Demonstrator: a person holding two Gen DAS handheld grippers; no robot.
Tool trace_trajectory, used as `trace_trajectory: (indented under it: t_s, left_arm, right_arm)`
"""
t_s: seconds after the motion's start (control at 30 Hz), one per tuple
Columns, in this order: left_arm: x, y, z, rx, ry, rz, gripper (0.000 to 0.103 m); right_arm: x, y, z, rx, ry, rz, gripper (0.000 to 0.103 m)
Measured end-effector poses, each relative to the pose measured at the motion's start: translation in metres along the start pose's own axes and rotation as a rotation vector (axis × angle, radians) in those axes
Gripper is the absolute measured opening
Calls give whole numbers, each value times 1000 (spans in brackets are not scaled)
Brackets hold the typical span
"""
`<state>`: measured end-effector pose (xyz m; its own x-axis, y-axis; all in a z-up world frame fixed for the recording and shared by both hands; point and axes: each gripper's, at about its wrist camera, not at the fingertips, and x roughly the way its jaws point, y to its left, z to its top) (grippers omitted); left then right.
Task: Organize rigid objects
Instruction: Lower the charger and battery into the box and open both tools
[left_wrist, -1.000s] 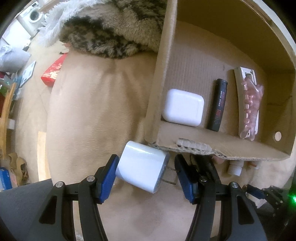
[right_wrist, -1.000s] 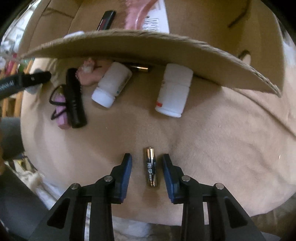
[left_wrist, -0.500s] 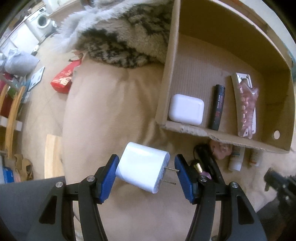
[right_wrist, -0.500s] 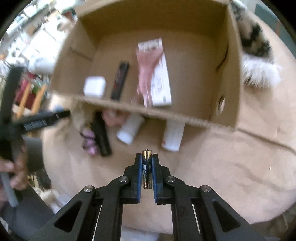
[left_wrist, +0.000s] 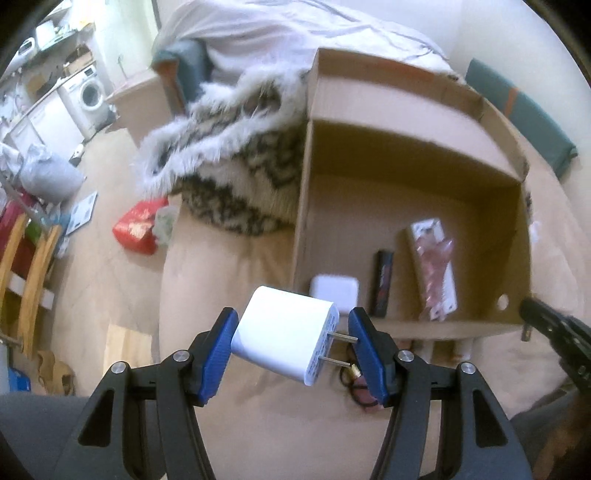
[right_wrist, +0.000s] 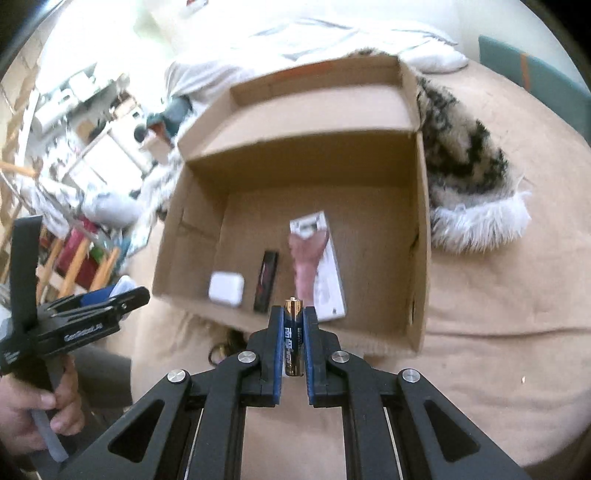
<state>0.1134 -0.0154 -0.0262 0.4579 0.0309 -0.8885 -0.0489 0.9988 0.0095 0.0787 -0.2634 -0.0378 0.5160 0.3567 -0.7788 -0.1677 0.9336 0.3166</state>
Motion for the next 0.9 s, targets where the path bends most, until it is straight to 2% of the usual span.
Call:
trace_trajectory:
  t_s: [0.37, 0.67, 0.9]
  left_arm:
    - [5, -32, 42, 89, -60, -38, 59]
    - [30, -53, 54, 133, -76, -80, 59]
    - [64, -62, 52, 150, -19, -89, 59]
  right_arm:
    - [1, -2, 38, 16, -41, 11, 11]
    - [41, -4, 68, 0, 14, -28, 11]
    - [69, -3, 69, -19, 37, -34, 11]
